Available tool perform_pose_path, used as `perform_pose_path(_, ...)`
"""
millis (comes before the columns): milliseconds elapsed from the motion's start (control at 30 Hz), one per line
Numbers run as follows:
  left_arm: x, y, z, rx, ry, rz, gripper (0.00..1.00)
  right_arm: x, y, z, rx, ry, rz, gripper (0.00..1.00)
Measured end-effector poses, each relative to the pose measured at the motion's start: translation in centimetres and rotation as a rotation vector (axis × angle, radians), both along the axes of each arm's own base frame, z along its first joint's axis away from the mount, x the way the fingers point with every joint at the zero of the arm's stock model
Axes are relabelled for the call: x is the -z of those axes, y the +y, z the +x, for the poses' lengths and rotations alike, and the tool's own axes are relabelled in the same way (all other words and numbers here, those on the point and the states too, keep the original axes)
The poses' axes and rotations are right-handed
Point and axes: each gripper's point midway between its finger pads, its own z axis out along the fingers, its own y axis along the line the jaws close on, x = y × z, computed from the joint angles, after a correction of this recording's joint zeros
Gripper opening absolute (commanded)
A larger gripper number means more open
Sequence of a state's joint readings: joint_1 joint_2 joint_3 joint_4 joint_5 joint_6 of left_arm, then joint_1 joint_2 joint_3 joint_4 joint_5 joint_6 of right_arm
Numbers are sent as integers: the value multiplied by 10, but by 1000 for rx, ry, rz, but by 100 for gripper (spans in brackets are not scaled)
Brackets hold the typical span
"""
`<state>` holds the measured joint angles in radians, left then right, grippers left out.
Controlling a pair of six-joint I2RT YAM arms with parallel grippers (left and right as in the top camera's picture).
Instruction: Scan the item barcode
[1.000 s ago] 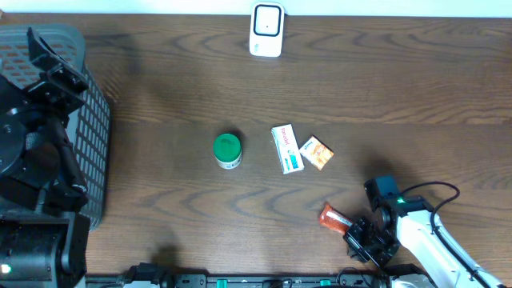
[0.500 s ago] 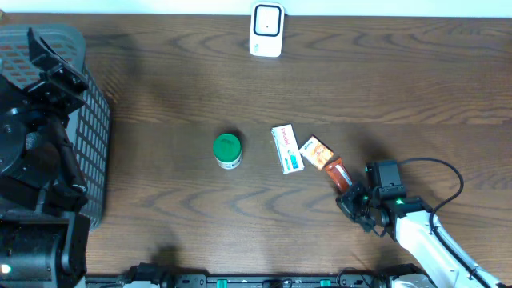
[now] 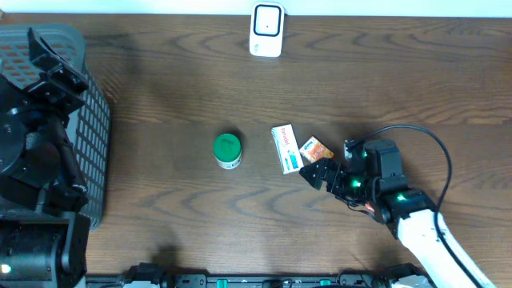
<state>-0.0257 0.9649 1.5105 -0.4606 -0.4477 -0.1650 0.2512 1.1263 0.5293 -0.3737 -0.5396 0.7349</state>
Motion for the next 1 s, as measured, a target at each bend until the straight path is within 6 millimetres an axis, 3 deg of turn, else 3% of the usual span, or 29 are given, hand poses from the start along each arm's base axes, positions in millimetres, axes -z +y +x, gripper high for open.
perform_pose_path(133, 0, 0, 0, 0, 0, 0, 84, 10, -20, -21, 20, 85, -98, 99)
perform_pose_path(233, 0, 0, 0, 0, 0, 0, 84, 11, -33, -17, 33, 46, -158, 99)
perform_pose_path(467, 1, 0, 0, 0, -7, -23, 84, -11, -64, 32, -36, -313, -368, 99)
perform_pose_path(600, 1, 0, -4, 0, -22, -54, 84, -40, -70, 62, -142, -561, -508, 99)
perform_pose_path(800, -1, 0, -11, 0, -38, -65, 84, -52, -99, 48, -222, -466, -616, 99)
perform_pose_path(1000, 1, 0, -9, 0, -30, -66, 84, -37, -108, 26, -270, -337, -608, 94)
